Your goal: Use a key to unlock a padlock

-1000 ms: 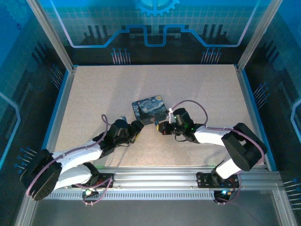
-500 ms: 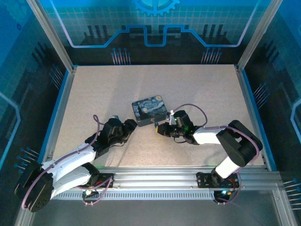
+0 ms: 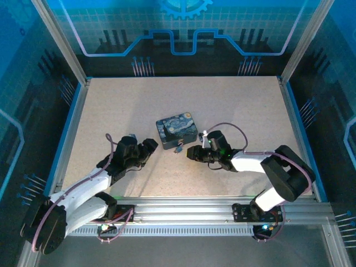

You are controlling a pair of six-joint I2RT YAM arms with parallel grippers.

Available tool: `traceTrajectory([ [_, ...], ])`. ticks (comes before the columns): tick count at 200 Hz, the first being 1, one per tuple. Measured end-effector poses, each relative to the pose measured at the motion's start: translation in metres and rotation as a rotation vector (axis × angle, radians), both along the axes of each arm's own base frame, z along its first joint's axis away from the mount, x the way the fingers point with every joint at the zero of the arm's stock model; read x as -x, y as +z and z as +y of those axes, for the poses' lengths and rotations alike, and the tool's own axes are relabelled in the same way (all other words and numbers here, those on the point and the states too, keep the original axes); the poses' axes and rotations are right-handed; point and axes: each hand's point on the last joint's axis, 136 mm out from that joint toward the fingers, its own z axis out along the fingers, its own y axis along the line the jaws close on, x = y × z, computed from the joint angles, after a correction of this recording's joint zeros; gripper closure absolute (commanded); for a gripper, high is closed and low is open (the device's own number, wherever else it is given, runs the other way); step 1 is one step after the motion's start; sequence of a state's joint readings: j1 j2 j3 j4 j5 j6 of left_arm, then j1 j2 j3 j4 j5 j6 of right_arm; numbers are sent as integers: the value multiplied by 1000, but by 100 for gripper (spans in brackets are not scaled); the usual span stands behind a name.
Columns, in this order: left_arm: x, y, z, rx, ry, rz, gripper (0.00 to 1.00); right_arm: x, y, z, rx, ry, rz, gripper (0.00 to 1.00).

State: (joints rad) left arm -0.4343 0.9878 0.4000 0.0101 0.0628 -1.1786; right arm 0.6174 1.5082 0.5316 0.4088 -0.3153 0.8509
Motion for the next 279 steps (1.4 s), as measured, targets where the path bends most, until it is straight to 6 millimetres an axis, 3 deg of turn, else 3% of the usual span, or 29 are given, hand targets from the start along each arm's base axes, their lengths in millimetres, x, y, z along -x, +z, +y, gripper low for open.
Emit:
traceTrajectory([
  [43, -13, 7, -4, -28, -63, -4, 18, -4, 21, -3, -14, 42, -146, 41],
  [86, -30, 8, -7, -42, -103, 8, 14, -9, 21, -9, -25, 46, -215, 23],
  [125, -45, 2, -10, -48, -133, 33, 12, -14, 20, -3, -48, 60, -242, 16],
  [174, -64, -8, -22, -42, -181, 55, 13, -23, 5, 4, -46, 64, -222, 13],
  [279, -82, -31, -33, -63, -234, 91, 33, -43, -3, 24, -82, 70, -211, 21],
])
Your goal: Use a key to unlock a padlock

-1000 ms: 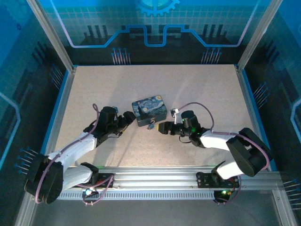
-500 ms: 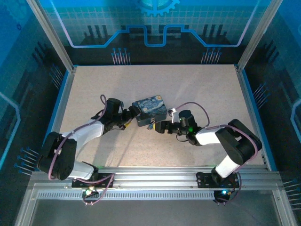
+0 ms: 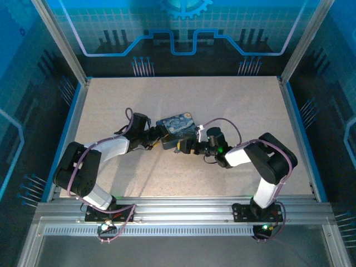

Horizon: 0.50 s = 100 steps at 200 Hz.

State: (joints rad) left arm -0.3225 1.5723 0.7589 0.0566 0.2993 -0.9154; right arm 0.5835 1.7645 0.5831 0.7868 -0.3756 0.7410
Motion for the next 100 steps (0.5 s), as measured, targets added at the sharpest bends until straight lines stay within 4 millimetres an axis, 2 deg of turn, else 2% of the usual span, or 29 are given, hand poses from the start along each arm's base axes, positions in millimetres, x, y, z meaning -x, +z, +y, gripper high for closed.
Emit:
traceTrajectory([
  [100, -10, 1, -11, 54, -25, -32, 41, -6, -5, 12, -15, 20, 21, 26],
])
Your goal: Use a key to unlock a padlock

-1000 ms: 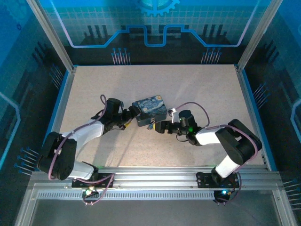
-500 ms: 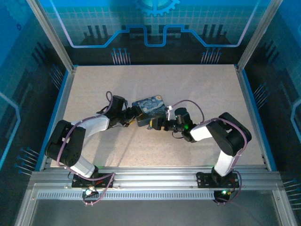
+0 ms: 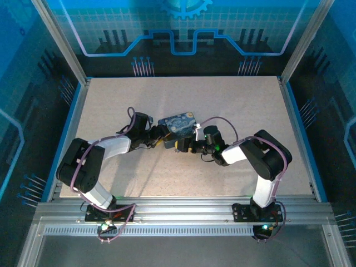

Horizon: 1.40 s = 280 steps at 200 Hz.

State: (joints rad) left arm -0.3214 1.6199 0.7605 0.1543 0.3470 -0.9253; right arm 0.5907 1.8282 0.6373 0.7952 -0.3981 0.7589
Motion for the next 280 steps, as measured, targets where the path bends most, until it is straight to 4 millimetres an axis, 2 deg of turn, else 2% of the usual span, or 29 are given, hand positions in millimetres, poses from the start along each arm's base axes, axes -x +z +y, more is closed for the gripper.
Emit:
traceTrajectory([
  [45, -1, 0, -1, 13, 9, 3, 42, -1, 2, 2, -7, 3, -7, 30],
  [202, -1, 0, -1, 14, 9, 0, 42, 1, -7, -2, 21, 2, 16, 60],
  [280, -1, 0, -1, 14, 9, 1, 42, 3, -11, -4, 33, 1, 23, 70],
])
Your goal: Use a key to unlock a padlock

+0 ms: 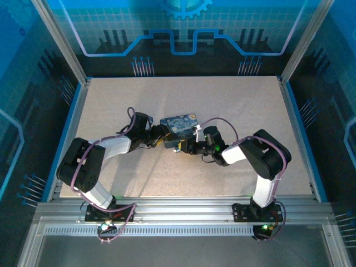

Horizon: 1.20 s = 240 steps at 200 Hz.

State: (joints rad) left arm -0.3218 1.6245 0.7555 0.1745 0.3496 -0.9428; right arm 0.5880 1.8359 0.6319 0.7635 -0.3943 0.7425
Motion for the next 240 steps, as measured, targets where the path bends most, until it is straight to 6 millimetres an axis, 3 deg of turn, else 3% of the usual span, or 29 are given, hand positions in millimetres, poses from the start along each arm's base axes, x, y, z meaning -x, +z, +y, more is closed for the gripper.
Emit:
traceTrajectory([
  [108, -1, 1, 0, 2, 3, -12, 42, -1, -5, -6, 28, -10, -22, 94],
  [240, 2, -1, 1, 10, 7, -21, 42, 1, -6, -23, 0, -62, 9, 99],
])
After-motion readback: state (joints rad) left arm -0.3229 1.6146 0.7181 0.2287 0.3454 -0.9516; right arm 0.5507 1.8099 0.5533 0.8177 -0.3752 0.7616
